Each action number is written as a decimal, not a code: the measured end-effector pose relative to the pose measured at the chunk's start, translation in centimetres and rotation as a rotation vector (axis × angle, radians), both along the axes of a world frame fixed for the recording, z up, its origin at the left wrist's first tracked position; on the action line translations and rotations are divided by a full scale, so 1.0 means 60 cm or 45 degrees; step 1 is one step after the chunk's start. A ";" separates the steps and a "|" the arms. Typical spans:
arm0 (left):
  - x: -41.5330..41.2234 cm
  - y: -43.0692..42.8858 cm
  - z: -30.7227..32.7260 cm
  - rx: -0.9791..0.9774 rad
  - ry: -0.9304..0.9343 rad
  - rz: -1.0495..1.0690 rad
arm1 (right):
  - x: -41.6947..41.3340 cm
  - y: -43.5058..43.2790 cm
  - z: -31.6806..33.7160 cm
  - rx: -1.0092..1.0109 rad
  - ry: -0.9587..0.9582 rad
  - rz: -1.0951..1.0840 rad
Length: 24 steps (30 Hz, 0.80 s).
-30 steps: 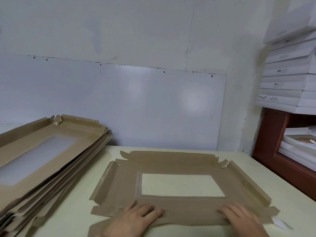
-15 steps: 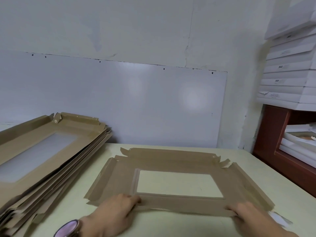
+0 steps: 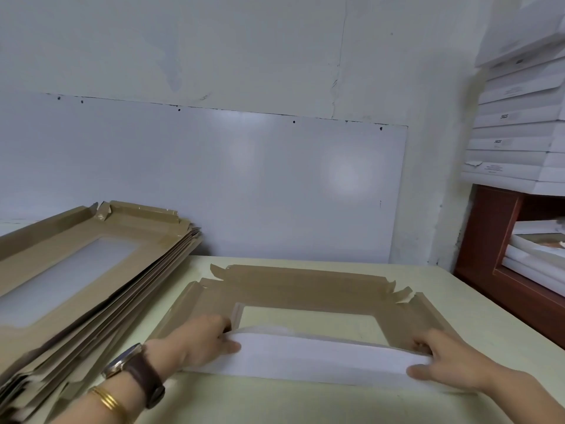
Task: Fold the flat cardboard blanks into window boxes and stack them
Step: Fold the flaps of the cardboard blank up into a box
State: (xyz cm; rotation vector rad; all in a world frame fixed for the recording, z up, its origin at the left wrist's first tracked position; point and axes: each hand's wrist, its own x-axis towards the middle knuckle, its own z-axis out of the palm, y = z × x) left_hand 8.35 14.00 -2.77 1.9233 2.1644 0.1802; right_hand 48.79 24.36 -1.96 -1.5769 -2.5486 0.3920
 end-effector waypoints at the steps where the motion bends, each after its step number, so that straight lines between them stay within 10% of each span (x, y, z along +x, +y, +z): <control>1: 0.000 0.004 0.002 -0.019 -0.008 0.030 | -0.001 0.001 -0.001 -0.006 0.006 -0.004; 14: 0.016 0.016 -0.066 0.367 0.529 0.001 | -0.043 0.003 -0.058 0.394 -0.353 -0.151; 24: 0.074 0.021 -0.135 0.198 0.090 -0.240 | -0.184 -0.055 -0.108 0.643 -0.047 -0.005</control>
